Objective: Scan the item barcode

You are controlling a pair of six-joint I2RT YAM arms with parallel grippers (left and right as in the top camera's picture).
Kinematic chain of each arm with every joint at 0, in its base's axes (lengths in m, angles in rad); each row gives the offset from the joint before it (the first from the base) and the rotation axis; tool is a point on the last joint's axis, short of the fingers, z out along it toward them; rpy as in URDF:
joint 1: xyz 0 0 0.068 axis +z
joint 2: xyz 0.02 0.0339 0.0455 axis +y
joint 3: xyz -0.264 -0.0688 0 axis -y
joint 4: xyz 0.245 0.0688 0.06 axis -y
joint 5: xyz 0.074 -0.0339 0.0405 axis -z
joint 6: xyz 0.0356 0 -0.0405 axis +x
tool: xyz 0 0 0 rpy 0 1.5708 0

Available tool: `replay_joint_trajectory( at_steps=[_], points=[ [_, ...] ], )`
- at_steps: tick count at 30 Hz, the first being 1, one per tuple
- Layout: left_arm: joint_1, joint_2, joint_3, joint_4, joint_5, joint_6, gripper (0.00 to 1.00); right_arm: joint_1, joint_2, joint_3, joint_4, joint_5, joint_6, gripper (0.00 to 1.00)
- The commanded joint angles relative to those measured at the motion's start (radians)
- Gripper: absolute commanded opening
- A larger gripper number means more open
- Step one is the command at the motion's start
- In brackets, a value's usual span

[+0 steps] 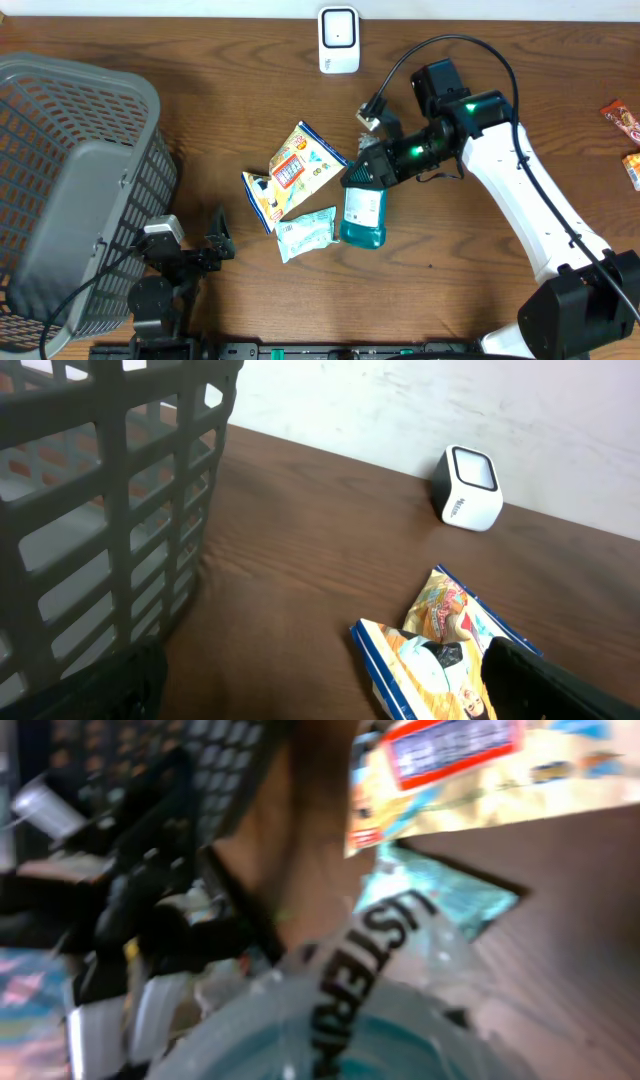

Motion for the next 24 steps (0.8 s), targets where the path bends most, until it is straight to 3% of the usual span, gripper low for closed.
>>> replay_joint_trajectory(
  at_steps=[1, 24],
  points=[
    [0.002, 0.0, -0.016, -0.025, 0.016, 0.002, 1.0, -0.006, -0.01, 0.012, -0.014, -0.177, -0.083, 0.01],
    [0.002, 0.0, -0.016, -0.025, 0.016, 0.002, 1.0, -0.006, -0.01, 0.012, -0.016, -0.222, -0.125, 0.01]
  ],
)
